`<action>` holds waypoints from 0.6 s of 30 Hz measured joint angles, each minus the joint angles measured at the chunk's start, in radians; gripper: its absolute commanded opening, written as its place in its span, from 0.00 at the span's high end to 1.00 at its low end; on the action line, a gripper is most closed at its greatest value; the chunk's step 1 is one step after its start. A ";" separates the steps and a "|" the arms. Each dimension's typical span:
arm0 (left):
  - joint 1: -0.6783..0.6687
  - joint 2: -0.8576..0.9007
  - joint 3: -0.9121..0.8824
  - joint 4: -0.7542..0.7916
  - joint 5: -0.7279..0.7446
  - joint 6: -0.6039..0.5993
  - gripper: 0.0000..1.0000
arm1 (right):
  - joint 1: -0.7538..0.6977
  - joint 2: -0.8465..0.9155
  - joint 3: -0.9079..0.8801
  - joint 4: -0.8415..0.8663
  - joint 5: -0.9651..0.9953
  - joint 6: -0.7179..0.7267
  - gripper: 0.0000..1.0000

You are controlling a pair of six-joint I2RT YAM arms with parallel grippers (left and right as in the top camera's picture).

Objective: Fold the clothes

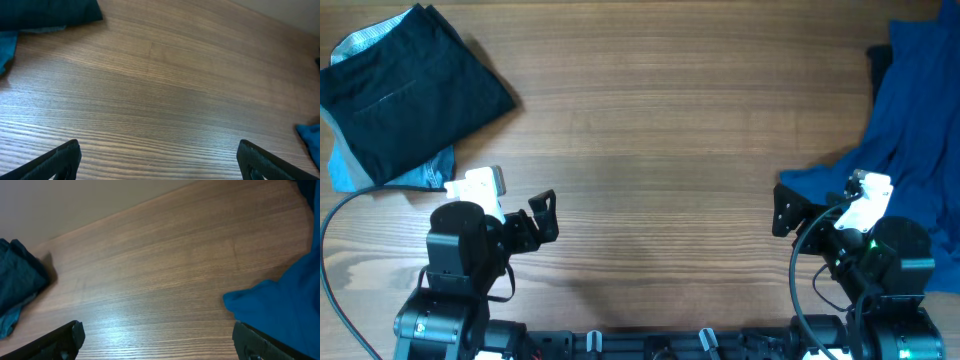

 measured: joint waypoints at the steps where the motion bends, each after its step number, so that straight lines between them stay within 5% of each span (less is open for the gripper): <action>1: 0.000 0.000 0.000 0.000 0.000 0.000 0.00 | 0.000 0.000 0.000 0.000 0.000 0.000 0.00; 5: 0.000 0.000 0.000 -0.002 0.000 0.000 0.00 | 0.000 -0.066 -0.032 -0.013 0.026 -0.037 0.00; 12: 0.000 0.001 -0.002 -0.002 0.000 0.000 0.00 | 0.023 -0.434 -0.412 0.446 0.011 -0.204 0.00; 18: 0.000 0.000 -0.002 -0.003 0.000 0.000 0.00 | 0.045 -0.466 -0.671 0.821 0.013 -0.336 0.00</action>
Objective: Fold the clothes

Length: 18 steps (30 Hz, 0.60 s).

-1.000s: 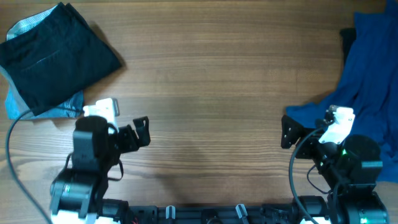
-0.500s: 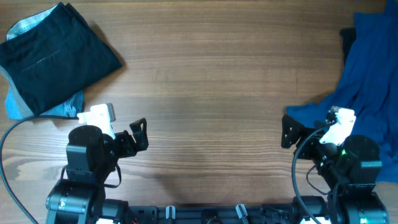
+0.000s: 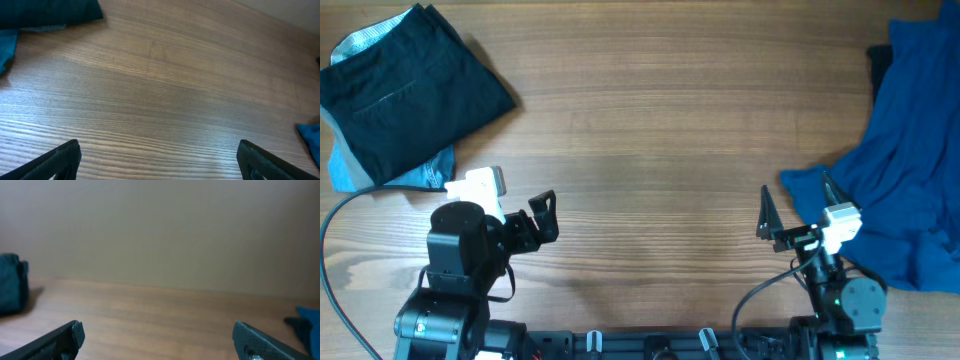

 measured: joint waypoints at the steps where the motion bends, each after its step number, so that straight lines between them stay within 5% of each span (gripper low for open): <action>1: 0.000 0.000 0.000 0.000 0.000 0.000 0.00 | 0.000 -0.001 -0.015 -0.032 0.000 -0.016 0.00; 18: 0.000 0.000 0.000 0.000 0.000 0.000 0.00 | 0.003 -0.002 -0.050 -0.050 0.018 -0.051 0.00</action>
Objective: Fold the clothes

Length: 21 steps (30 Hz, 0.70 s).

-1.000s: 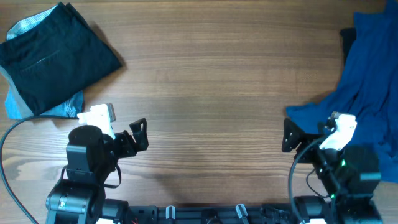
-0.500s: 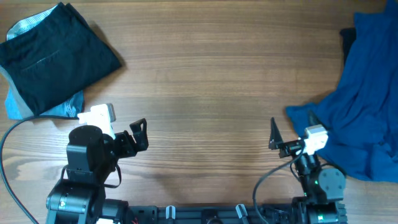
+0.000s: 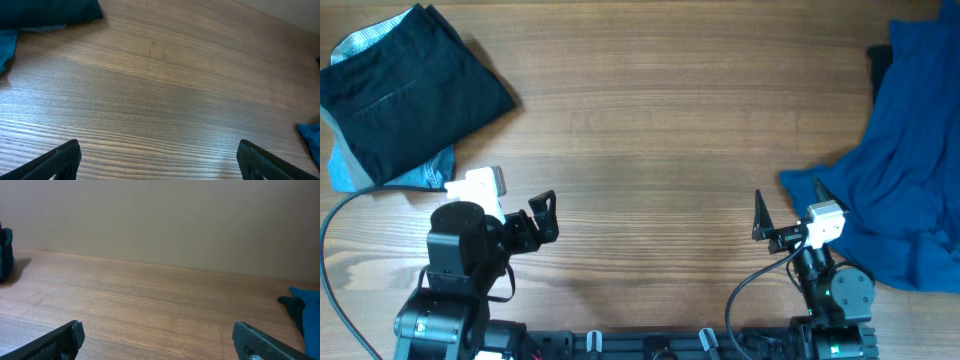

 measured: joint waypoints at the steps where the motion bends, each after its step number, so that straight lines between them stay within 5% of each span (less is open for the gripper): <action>1: 0.000 0.000 0.000 0.000 0.000 0.000 0.00 | 0.000 0.000 0.000 0.000 0.000 0.000 0.00; 7: 0.000 -0.021 0.000 -0.038 -0.003 0.000 0.00 | 0.000 0.000 0.000 0.000 0.000 0.000 0.00; 11: 0.045 -0.220 -0.100 -0.008 -0.042 0.000 0.00 | 0.000 0.000 0.000 0.001 0.000 0.000 0.00; 16: 0.109 -0.473 -0.396 0.235 -0.052 0.000 0.00 | 0.000 0.000 0.000 0.000 0.004 0.000 0.00; 19: 0.119 -0.583 -0.610 0.678 -0.079 0.001 0.00 | 0.000 -0.002 0.000 0.000 0.007 0.000 0.00; 21: 0.119 -0.589 -0.676 0.788 -0.090 0.027 0.00 | 0.000 -0.002 0.000 0.000 0.008 0.000 0.00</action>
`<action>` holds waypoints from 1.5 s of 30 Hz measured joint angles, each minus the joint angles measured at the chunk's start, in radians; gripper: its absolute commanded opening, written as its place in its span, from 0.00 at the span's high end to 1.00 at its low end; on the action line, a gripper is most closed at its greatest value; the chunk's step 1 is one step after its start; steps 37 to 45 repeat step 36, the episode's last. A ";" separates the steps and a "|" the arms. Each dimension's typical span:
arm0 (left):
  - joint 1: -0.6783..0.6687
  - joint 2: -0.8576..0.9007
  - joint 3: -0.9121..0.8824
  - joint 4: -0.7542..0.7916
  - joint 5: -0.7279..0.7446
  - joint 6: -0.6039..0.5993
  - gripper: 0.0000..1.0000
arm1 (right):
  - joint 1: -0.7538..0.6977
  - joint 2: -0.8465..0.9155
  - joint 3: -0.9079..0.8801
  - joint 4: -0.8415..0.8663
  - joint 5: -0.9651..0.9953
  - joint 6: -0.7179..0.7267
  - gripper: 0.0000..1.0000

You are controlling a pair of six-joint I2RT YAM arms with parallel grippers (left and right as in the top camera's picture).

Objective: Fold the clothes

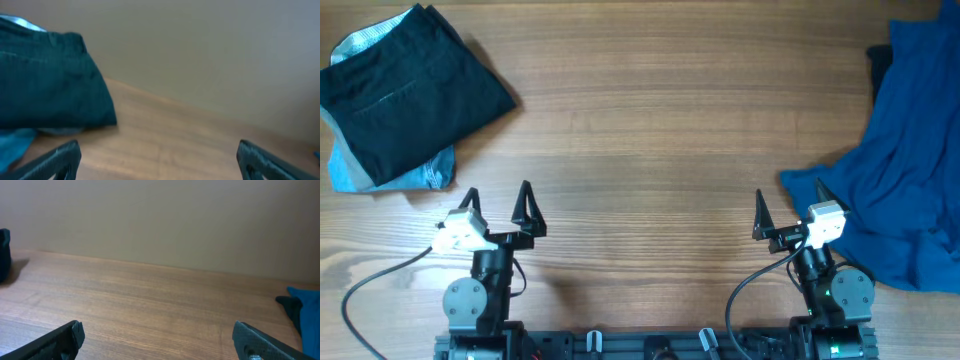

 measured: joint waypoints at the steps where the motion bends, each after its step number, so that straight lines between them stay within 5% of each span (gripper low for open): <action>1: 0.000 0.000 -0.010 -0.020 -0.003 0.018 0.00 | 0.000 0.000 0.000 0.000 0.000 0.000 0.00; 45: 0.000 0.000 -0.020 -0.080 0.009 0.050 0.00 | 0.000 0.000 0.000 0.000 0.000 0.000 0.00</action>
